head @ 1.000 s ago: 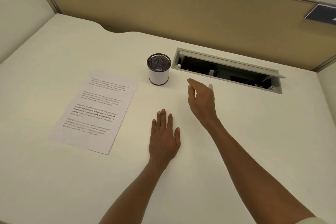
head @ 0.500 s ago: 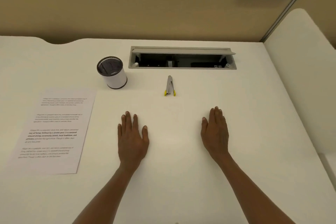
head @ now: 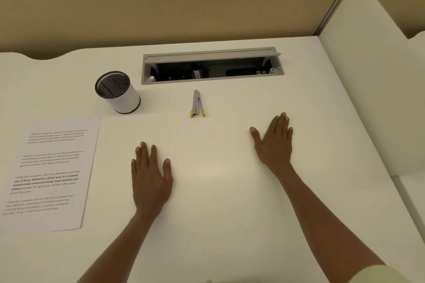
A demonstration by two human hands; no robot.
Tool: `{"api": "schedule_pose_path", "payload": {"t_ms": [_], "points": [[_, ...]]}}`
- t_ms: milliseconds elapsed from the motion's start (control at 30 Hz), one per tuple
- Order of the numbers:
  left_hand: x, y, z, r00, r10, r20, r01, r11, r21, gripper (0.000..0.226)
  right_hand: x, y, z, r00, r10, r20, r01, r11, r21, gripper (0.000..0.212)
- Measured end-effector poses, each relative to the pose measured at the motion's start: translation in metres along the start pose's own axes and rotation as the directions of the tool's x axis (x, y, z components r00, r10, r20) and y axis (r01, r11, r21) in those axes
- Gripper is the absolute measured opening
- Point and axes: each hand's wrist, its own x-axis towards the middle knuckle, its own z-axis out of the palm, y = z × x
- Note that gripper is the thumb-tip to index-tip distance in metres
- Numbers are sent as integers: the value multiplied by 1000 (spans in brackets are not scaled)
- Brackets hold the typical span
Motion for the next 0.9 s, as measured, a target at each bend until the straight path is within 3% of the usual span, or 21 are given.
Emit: {"api": "schedule_pose_path", "payload": {"t_ms": [100, 167, 267, 400, 533, 600, 700, 800, 900], "points": [[-1, 2, -1, 1000, 1, -4, -1, 1000, -6, 66, 12, 8, -6, 998, -58, -3, 57, 960, 275, 67], [0, 3, -1, 1000, -4, -3, 4, 1000, -7, 66, 26, 26, -13, 996, -44, -81, 72, 925, 374, 52], [1, 2, -1, 1000, 0, 2, 0, 1000, -1, 66, 53, 50, -22, 984, -137, -114, 164, 948, 273, 53], [0, 1, -1, 1000, 0, 11, 0, 1000, -1, 66, 66, 48, -24, 940, -340, 18, 329, 922, 205, 61], [0, 2, -1, 1000, -1, 9, 1, 1000, -7, 66, 40, 48, -22, 886, -460, 54, 444, 877, 183, 67], [0, 2, 0, 1000, -1, 5, 1, 1000, -3, 66, 24, 48, -26, 881, -471, 49, 444, 857, 261, 64], [2, 2, 0, 1000, 2, -3, -2, 1000, 0, 66, 27, 38, -41, 931, -365, -20, 336, 833, 440, 54], [5, 5, 1, 1000, 4, 1, -4, 1000, -9, 65, 69, 27, -52, 941, -338, 32, 301, 873, 383, 50], [2, 2, 1, 1000, -6, 6, 6, 1000, -8, 65, 106, 22, -46, 891, -426, 155, 375, 885, 275, 52]]}}
